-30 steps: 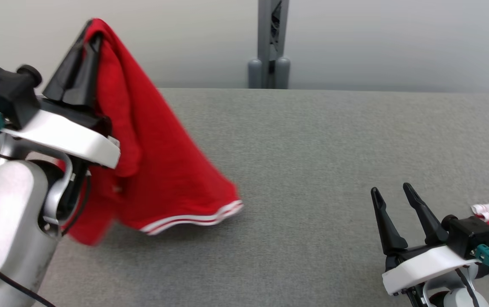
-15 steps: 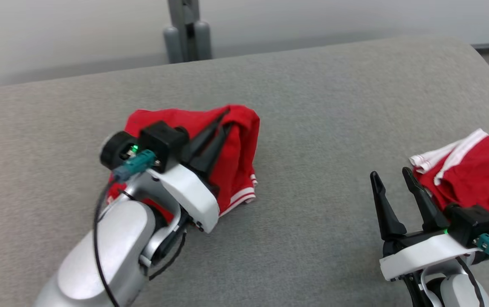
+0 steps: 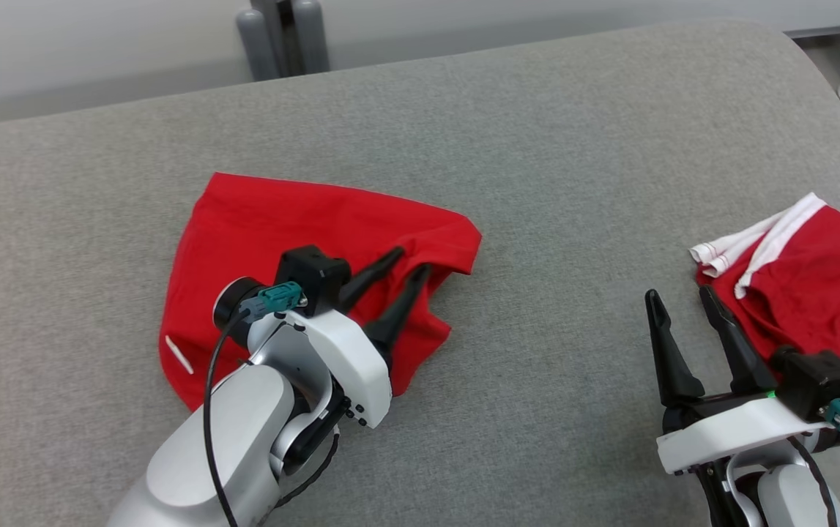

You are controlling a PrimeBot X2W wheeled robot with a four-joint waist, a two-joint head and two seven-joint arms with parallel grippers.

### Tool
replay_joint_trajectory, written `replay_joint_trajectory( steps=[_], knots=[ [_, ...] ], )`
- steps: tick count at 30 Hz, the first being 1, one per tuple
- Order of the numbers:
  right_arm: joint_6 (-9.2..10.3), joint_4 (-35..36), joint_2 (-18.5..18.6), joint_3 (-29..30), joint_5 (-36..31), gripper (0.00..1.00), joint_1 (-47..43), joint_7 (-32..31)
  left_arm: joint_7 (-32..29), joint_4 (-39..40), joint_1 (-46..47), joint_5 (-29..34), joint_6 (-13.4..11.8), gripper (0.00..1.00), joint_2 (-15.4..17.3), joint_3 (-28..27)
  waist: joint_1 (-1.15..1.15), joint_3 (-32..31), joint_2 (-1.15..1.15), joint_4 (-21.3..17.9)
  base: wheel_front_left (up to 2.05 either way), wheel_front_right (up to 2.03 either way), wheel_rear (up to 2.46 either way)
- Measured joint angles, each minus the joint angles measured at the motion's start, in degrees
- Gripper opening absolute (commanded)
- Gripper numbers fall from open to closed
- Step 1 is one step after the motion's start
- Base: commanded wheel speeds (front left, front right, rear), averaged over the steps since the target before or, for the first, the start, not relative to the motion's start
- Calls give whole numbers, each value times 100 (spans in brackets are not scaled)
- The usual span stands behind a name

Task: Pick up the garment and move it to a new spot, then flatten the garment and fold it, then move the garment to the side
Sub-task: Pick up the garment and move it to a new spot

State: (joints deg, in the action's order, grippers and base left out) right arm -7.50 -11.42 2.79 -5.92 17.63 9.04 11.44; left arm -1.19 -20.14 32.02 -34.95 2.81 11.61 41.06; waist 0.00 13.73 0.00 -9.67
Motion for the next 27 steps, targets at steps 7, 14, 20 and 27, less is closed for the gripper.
replay_joint_trajectory(
  steps=[7,14,20,27],
  knots=[
    [0,13,0,153,-105,100,20,-32,375,770,-321,-130,-178,100,205,-314,0,-215,0,298,0,0,0],
    [0,144,0,237,-223,100,8,-133,733,1573,-766,-236,-803,100,680,-1031,0,-398,0,647,0,0,0],
    [0,226,0,252,-321,100,-27,-232,1159,1757,-1246,-342,-1263,100,1059,-1715,0,-601,0,824,0,0,0],
    [0,314,-1,225,-453,100,-178,-348,1475,1857,-2058,-397,-1637,100,1351,-2346,0,-872,0,910,0,0,0]
  ],
)
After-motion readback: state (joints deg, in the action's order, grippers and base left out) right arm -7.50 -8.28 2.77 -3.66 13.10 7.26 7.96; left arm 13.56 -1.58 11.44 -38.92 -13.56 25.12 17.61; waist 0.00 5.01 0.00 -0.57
